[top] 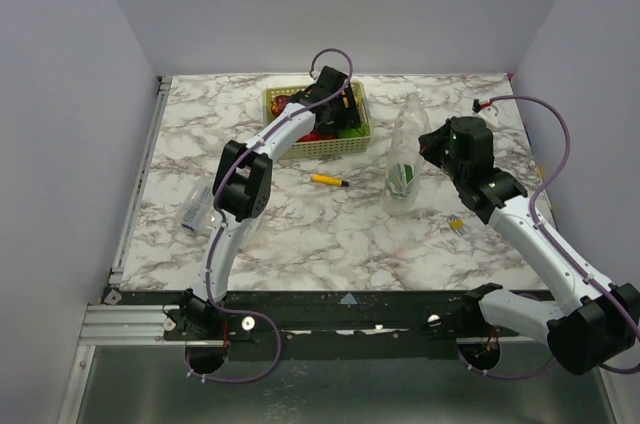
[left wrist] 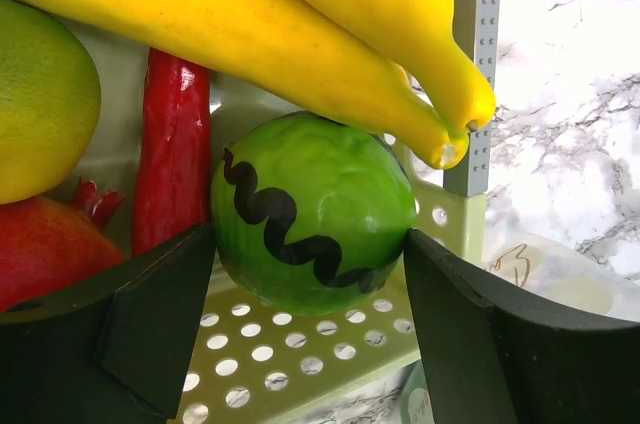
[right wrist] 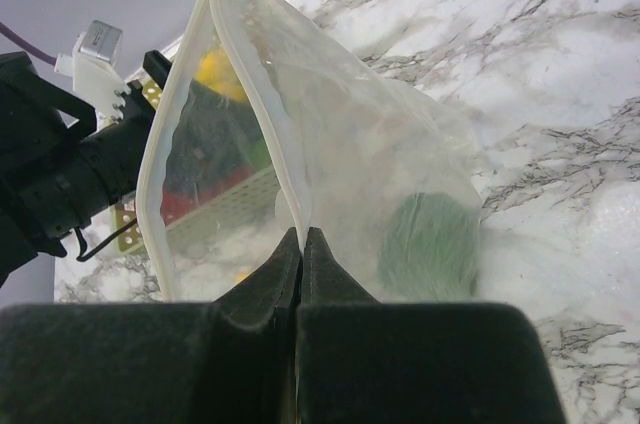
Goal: Place the food in the zip-top bag and seal the zipper
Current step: Pick up the fake fruit from the bin.
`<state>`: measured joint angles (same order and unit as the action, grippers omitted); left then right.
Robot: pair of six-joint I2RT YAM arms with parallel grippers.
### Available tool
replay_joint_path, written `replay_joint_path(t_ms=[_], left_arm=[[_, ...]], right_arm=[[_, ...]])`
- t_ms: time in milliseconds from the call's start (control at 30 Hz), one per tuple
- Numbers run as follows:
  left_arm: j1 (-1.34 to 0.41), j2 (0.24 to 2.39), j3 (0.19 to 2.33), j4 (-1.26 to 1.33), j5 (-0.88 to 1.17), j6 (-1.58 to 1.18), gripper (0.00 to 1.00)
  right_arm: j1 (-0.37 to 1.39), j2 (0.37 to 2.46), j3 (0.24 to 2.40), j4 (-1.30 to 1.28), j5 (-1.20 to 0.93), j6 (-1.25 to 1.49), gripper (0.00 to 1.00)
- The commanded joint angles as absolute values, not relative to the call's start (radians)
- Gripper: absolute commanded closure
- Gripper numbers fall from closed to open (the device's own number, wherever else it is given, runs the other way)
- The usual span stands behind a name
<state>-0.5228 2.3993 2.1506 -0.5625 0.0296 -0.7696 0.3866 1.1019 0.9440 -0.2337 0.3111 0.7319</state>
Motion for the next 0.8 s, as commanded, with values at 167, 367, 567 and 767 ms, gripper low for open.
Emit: replay_joint_path(t_ms=[167, 367, 567, 767], left_arm=[[-0.523, 2.366, 2.098, -0.587, 0.092, -0.803, 0.35], [-0.523, 2.279, 1.983, -0.505, 0.099, -0.780, 0.49], [-0.523, 2.185, 1.964, -0.470, 0.093, -0.719, 0.53], [-0.520, 2.072, 1.961, -0.416, 0.199, -0.663, 0.53]], right_arm=[[0.383, 1.102, 0.965, -0.240, 0.332, 0.738, 0.99], [0.383, 1.096, 0.954, -0.237, 0.324, 0.745, 0.99], [0.382, 1.089, 0.945, -0.236, 0.326, 0.744, 0.99], [0.382, 1.095, 0.944, -0.237, 0.326, 0.747, 0.99]])
